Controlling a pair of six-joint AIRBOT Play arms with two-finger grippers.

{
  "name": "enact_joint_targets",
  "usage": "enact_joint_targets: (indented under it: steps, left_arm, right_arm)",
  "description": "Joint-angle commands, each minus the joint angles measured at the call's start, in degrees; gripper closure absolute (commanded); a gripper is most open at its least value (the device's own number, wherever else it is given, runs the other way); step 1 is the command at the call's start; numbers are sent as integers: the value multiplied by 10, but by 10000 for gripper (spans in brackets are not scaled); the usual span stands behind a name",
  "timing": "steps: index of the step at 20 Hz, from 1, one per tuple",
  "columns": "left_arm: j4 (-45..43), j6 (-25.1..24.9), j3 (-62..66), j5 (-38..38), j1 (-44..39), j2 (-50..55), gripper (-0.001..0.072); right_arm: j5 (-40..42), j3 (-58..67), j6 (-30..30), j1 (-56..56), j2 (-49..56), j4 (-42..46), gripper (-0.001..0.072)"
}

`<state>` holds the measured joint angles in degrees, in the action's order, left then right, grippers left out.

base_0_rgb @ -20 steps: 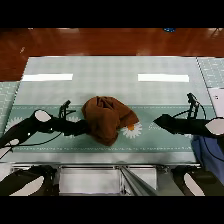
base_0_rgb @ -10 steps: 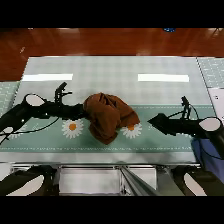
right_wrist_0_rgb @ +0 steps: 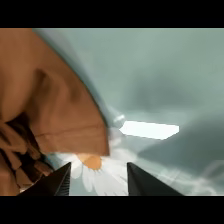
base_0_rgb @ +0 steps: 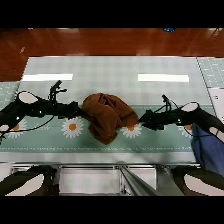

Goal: Fold the shirts.

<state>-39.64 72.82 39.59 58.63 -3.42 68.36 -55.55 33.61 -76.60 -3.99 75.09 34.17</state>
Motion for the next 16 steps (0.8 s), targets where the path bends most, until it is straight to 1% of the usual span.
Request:
enact_joint_targets:
  steps: [1, 4, 5, 6, 7, 8, 10, 11, 13, 16]
  left_arm:
    - [0, -2, 0, 3, 2, 0, 688]
    - [0, -2, 0, 3, 2, 0, 688]
    - [0, -2, 0, 3, 2, 0, 688]
    - [0, -2, 0, 3, 2, 0, 688]
    - [0, -2, 0, 3, 2, 0, 688]
    - [0, -2, 1, 3, 2, 0, 688]
    - [0, -4, 7, 9, 15, -3, 688]
    - [0, -4, 19, 17, 32, -10, 688]
    - [5, -3, 73, 42, 78, -36, 688]
    - [48, -1, 197, 55, 150, -99, 688]
  right_arm:
    - [24, 60, 11, -62, 66, -8, 306]
    - [35, 121, 6, -76, 107, -8, 308]
    - [34, 139, 6, -76, 119, -6, 346]
    - [31, 156, 6, -76, 132, -7, 445]
    - [27, 170, 17, -76, 139, -7, 635]
    - [14, 183, 31, -76, 140, -7, 689]
    - [-39, 221, 32, -71, 126, 11, 690]
    - [-60, 252, 20, -64, 105, 37, 690]
    - [-85, 338, -25, -37, 47, 101, 690]
    - [-99, 516, -77, 24, -42, 182, 690]
